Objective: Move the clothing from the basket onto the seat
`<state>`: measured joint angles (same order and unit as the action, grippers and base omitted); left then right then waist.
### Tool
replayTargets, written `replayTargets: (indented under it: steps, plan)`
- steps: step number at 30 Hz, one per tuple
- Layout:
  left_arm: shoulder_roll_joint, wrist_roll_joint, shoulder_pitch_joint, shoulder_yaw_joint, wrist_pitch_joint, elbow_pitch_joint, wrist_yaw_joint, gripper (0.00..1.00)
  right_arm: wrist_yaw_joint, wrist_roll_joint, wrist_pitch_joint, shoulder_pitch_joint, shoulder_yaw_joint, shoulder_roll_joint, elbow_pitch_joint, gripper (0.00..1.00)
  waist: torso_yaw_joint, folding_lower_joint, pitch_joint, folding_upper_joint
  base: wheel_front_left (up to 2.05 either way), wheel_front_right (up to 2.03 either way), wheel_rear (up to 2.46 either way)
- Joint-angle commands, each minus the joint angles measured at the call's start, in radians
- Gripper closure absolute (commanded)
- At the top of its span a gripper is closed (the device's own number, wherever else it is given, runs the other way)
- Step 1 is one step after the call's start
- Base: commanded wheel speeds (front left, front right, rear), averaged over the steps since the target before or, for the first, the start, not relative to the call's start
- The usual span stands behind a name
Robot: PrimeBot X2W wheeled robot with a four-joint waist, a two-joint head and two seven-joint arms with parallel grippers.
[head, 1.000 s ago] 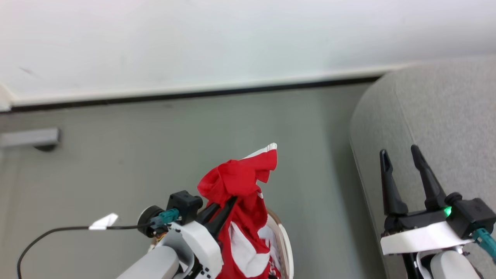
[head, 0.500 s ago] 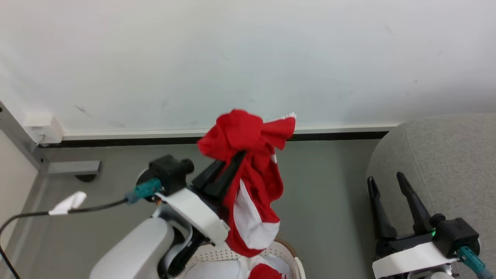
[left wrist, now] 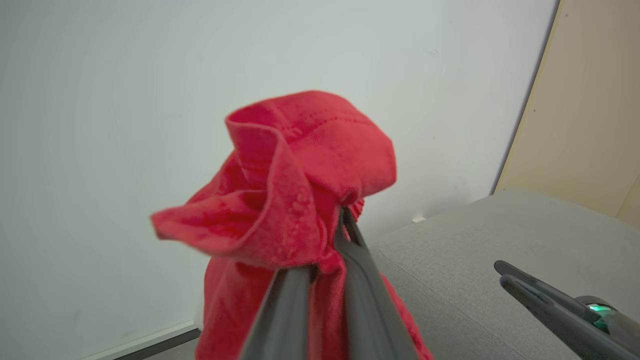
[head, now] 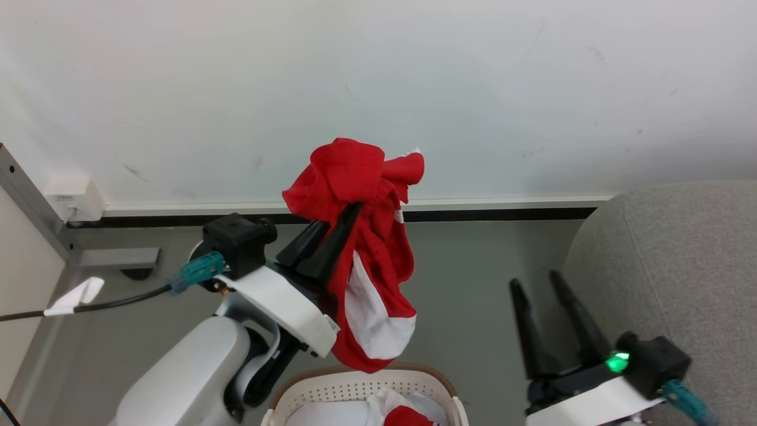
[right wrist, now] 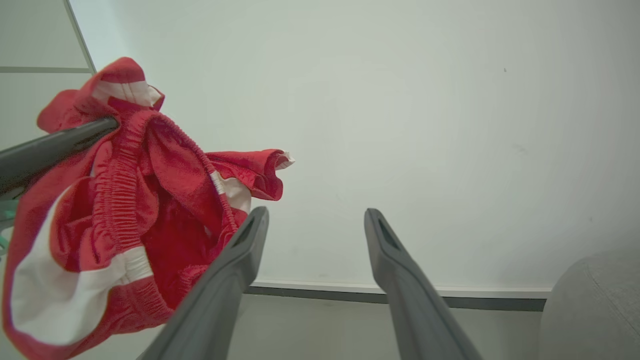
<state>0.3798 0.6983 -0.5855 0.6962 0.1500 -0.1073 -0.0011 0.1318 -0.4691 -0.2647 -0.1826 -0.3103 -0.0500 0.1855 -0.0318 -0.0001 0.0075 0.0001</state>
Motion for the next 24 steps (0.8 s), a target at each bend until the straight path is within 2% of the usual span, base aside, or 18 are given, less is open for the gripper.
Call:
replayTargets:
  steps: [1, 16, 21, 24]
  plan:
    - [0.005, 0.002, 0.007, 0.0, 0.002, 0.002, 0.0, 1.0, -0.002, -0.001, 0.001, -0.011, -0.024, -0.001, -0.004, 0.0, 0.001, 0.0001, -0.001, -0.0001, 0.0, 0.0, 0.0]
    - [-0.023, 0.003, 0.028, 0.04, 0.011, -0.037, -0.01, 1.0, -0.002, -0.077, 0.063, -0.103, -0.421, -0.111, -0.068, 0.0, 0.058, 0.0001, -0.036, -0.0001, 0.0, 0.0, 0.0]
    - [-0.047, -0.002, 0.037, 0.073, -0.005, -0.016, -0.017, 1.0, -0.002, -0.095, 0.05, -0.158, -0.489, -0.112, 0.029, 0.0, 0.093, 0.0001, -0.052, -0.0001, 0.0, 0.0, 0.0]
    - [-0.063, -0.006, 0.045, 0.105, -0.022, 0.001, -0.025, 1.0, -0.002, -0.114, 0.035, -0.181, -0.514, -0.088, 0.112, 0.0, 0.123, 0.0001, -0.062, -0.0001, 0.0, 0.0, 0.0]
